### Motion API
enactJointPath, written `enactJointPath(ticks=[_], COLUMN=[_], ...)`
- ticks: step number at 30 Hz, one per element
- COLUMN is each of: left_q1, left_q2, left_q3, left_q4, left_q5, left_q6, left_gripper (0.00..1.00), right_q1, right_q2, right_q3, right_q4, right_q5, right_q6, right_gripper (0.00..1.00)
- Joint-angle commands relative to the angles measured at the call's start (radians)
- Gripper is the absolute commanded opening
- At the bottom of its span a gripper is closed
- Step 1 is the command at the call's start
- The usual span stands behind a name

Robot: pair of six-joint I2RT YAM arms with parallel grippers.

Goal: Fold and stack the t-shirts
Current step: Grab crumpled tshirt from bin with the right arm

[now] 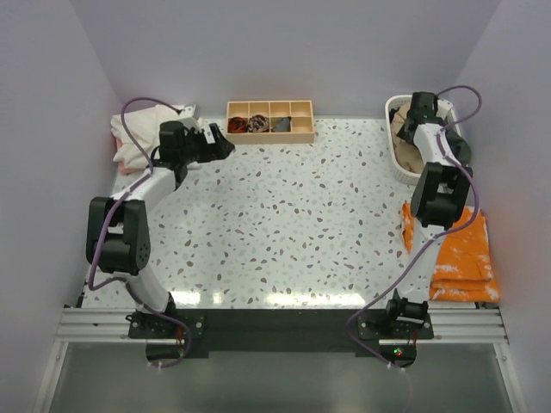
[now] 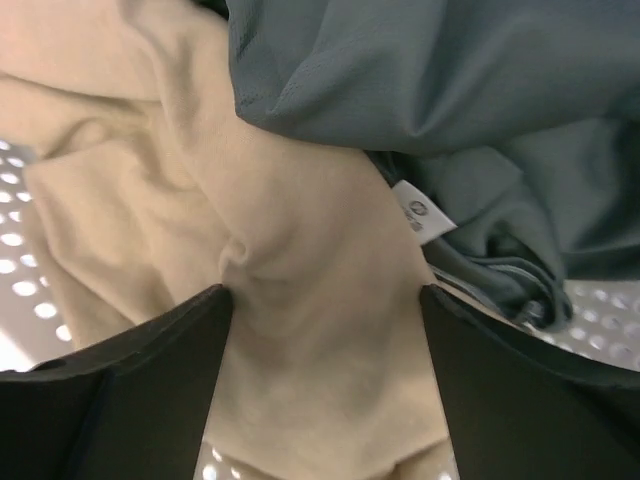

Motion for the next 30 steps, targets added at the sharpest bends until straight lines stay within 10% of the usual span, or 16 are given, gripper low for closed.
enactJointPath(ticks=[1, 7, 17, 30], left_q1=[-0.008, -0.009, -0.050, -0.075], left_q2=[0.039, 0.069, 0.017, -0.200], left_q3=[0.048, 0.060, 0.056, -0.062], left_q4=[0.056, 0.056, 0.039, 0.008], left_q5=[0.030, 0.025, 0.013, -0.142], left_q6=[0.024, 0.021, 0.018, -0.020], left_gripper=[1.00, 1.00, 1.00, 1.00], right_q1=[-0.005, -0.002, 0.064, 0.417], right_q2=[0.034, -0.067, -0.547, -0.934], right_q3=[0.105, -0.051, -0.511, -0.515], right_q4=[-0.003, 0.138, 0.479, 0.283], right_q5=[-0.064, -0.101, -0.296, -0.840], right_q6=[0.012, -0.024, -0.087, -0.234], right_gripper=[0.69, 0.00, 0.00, 0.00])
